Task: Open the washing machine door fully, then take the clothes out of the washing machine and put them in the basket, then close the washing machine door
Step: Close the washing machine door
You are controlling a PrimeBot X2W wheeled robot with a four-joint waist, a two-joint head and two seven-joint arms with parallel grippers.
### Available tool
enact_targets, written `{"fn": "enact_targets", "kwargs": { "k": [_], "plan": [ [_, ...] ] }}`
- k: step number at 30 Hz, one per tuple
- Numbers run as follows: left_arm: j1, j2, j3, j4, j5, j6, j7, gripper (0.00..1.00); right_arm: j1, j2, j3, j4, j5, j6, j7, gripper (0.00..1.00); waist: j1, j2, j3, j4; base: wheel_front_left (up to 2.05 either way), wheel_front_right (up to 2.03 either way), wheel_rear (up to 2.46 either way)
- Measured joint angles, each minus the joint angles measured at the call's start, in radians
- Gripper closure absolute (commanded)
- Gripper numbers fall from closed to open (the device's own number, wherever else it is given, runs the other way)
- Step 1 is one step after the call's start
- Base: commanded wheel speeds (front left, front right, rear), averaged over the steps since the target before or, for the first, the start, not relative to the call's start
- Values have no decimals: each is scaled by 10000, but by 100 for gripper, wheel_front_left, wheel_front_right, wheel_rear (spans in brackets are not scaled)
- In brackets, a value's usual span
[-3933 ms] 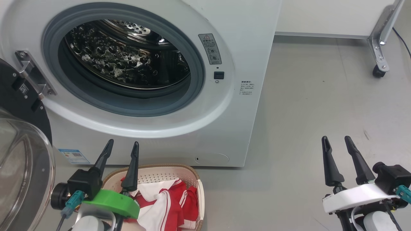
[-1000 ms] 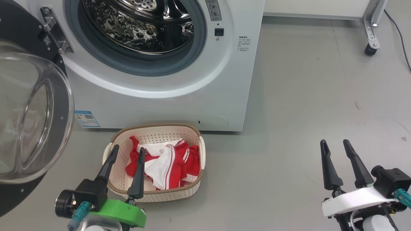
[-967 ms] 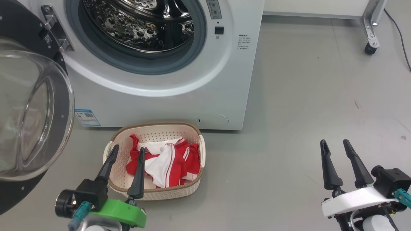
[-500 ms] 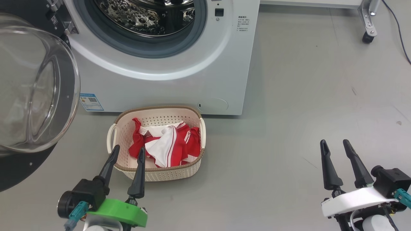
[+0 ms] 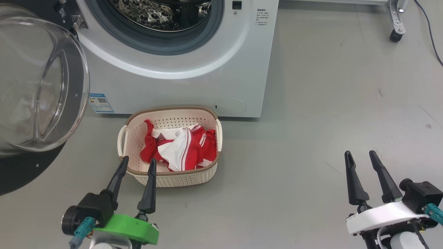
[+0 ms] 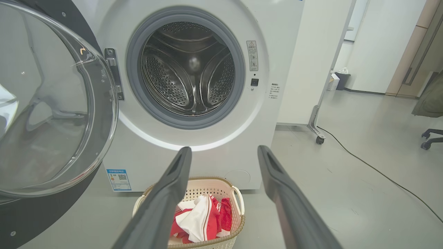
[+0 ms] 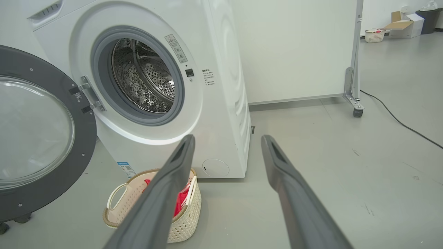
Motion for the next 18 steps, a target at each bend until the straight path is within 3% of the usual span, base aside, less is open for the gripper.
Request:
{"fn": "enact_targets", "kwargs": {
  "k": [18],
  "plan": [
    [0,6,13,-52,393,2,0,0,0,-8,81,44,0,2,0,0,0,0,-97,53,-1,1,0]
  ]
}}
